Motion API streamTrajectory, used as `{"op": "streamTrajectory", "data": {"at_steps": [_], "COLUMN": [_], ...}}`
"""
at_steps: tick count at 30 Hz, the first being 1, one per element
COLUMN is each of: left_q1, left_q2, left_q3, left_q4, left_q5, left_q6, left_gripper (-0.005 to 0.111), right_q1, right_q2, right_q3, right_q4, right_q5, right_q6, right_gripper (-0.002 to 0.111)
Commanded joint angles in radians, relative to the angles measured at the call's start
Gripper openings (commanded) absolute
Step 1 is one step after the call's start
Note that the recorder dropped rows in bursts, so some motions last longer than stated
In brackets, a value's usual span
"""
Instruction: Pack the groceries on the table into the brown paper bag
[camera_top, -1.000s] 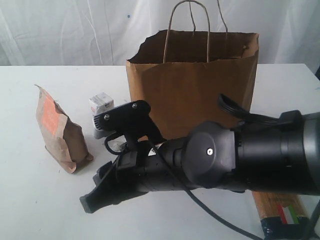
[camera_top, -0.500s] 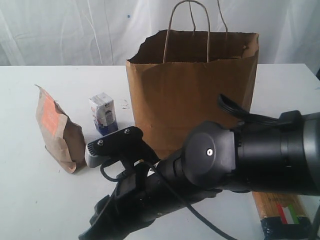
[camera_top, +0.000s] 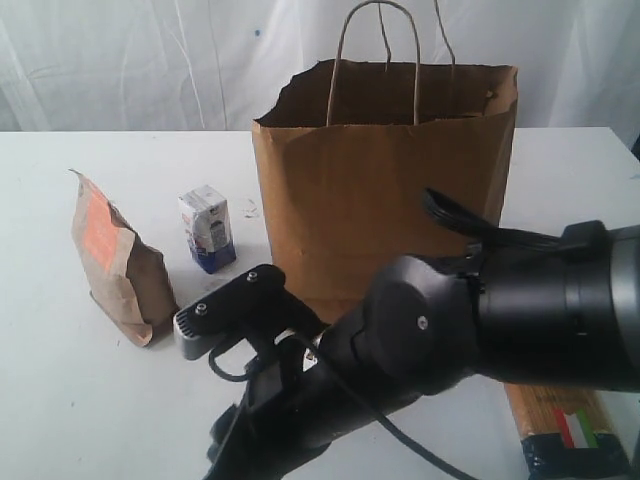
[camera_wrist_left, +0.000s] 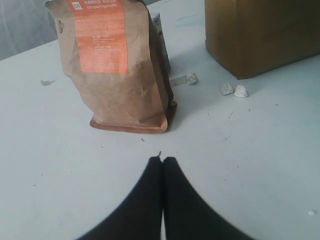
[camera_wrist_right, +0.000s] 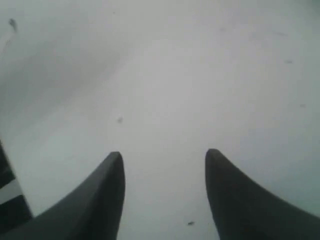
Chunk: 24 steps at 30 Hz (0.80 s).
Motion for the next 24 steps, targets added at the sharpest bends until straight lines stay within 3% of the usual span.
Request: {"op": "streamTrajectory", "data": {"at_steps": [1,5,15,19,24], "left_q1": [0.004,0.004,0.004,0.004,0.004], "left_q2": [-0.005,-0.005,-0.005,-0.005,-0.005], "left_q3": [0.004,0.004,0.004,0.004,0.004], "left_q4": [-0.005,-0.005,-0.005,-0.005,-0.005], "left_q5": [0.0,0.0,0.0,0.0,0.0], "left_q6": [-0.004,-0.004,-0.004,-0.004,-0.004], "left_gripper": [0.0,0.0,0.0,0.0,0.0], "right_q1": [-0.003,-0.003,0.03,0.086,0.122], "right_q2": [-0.054,-0.103,-0.131,-0.129,-0.115], "right_q3": [-0.007,-0.007,-0.007,-0.007,-0.007], "right_q4": [-0.541,-0.861,-0.876,-0.822,-0.433], "right_q5": [-0.091,-0.114,-0.115,-0.16,-0.202], "right_q6": [0.566,0.945,1.003,0.783,0.194], "right_gripper": [0.047,0.047,0.047,0.047,0.047]}}
